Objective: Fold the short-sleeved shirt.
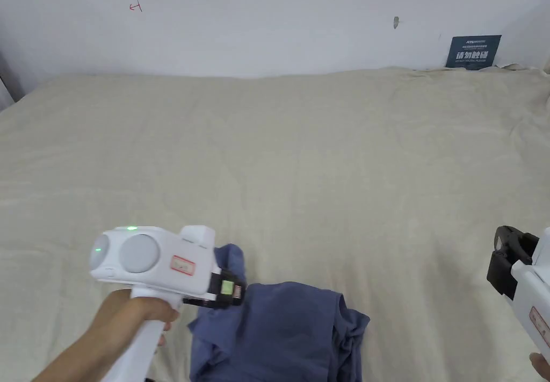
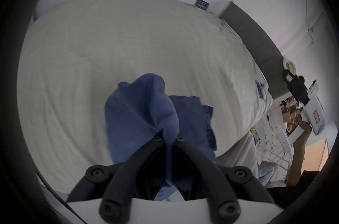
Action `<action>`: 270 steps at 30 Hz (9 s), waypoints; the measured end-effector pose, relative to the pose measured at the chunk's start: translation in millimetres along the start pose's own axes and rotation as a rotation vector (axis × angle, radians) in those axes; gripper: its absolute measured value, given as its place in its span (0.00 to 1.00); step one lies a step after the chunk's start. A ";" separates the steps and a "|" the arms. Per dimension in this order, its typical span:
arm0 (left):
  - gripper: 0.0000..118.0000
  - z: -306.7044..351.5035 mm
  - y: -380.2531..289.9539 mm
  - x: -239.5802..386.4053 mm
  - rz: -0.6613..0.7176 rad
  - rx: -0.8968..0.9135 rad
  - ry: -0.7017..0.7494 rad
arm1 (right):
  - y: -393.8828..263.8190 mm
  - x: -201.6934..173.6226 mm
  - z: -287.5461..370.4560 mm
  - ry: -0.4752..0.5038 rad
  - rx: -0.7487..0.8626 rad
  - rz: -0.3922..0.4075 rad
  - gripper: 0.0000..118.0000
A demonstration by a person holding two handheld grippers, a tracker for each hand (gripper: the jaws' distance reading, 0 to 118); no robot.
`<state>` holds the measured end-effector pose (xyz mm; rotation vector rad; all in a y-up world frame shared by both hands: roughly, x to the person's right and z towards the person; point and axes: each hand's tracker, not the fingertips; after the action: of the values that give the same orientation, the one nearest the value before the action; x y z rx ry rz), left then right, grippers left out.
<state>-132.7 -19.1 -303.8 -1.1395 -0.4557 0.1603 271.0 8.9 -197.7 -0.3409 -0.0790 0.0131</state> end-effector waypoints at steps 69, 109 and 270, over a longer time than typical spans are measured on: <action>0.00 -150.1 -108.4 104.2 -0.314 0.386 0.167 | -6.1 19.1 16.7 -0.052 -0.022 -0.007 0.00; 0.00 20.9 -26.4 77.9 -0.238 0.920 0.264 | 15.9 -15.0 26.8 -0.022 0.108 0.023 0.00; 0.96 133.0 -6.1 -260.7 0.209 0.302 0.700 | 34.0 -86.1 -7.2 0.078 0.145 0.097 0.00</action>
<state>-424.2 -1.6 -323.0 -0.8713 0.3028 0.0033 185.7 36.3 -222.3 -0.1999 0.0154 0.1012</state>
